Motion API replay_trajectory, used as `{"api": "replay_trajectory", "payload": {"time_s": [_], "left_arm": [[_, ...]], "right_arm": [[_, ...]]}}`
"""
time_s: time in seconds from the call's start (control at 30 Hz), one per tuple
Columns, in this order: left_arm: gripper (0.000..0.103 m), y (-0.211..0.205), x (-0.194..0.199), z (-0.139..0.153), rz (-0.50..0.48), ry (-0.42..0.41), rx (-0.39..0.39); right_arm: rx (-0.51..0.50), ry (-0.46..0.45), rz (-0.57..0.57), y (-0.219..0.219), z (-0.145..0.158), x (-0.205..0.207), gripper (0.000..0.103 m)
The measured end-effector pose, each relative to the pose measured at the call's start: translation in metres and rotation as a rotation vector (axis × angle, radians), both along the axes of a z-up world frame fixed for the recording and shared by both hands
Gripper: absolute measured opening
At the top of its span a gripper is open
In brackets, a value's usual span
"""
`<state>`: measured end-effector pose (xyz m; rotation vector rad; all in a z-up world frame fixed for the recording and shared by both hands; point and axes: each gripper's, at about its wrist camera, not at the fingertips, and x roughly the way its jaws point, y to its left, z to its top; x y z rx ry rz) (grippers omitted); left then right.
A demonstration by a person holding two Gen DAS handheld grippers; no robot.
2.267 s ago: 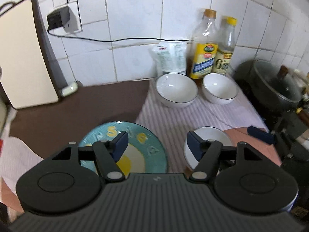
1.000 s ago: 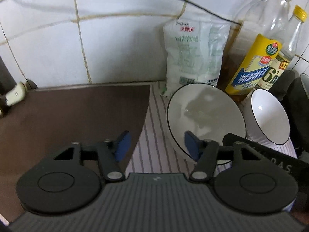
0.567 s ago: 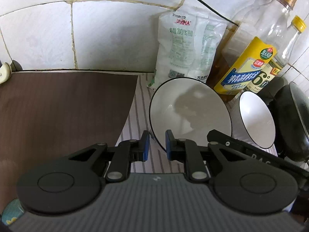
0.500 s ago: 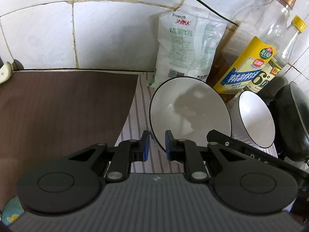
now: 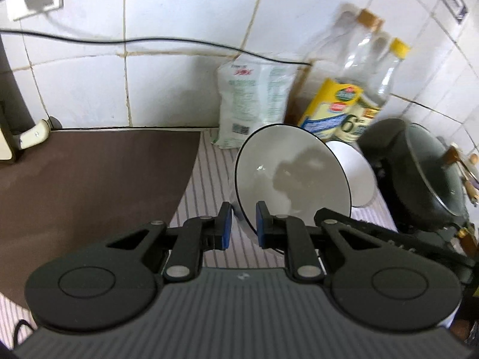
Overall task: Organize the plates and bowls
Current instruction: 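Lower the second bowl with both grippers into the first bowl, open both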
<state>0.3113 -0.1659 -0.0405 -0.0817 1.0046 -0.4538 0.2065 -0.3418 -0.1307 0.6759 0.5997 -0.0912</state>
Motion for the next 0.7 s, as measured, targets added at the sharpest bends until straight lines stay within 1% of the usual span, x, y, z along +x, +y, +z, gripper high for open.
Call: {"api": "replay_trajectory", "payload": {"time_s": [0.2,0.33,0.43,0.53,0.7], "left_arm": [[0.015,-0.009,-0.037,0.024,-0.032,-0.005,0.002],[0.015,-0.007,-0.059,0.030,-0.045,0.004,0.009],[0.015,-0.006,-0.074,0.031,-0.059,0.010,0.019],[0.015,-0.006,-0.086,0.029,-0.065,0.011,0.030],[0.015,-0.005,-0.107,0.021,-0.075,0.010,0.046]], "right_arm": [[-0.054,-0.045,0.017,0.006,0.025,-0.044,0.022],[-0.072,-0.056,0.023,0.009,0.031,-0.070,0.022],[-0.083,-0.058,0.021,0.011,0.030,-0.085,0.022],[-0.072,-0.055,0.023,0.010,0.026,-0.096,0.022],[-0.045,-0.032,0.020,0.013,0.010,-0.117,0.022]]}}
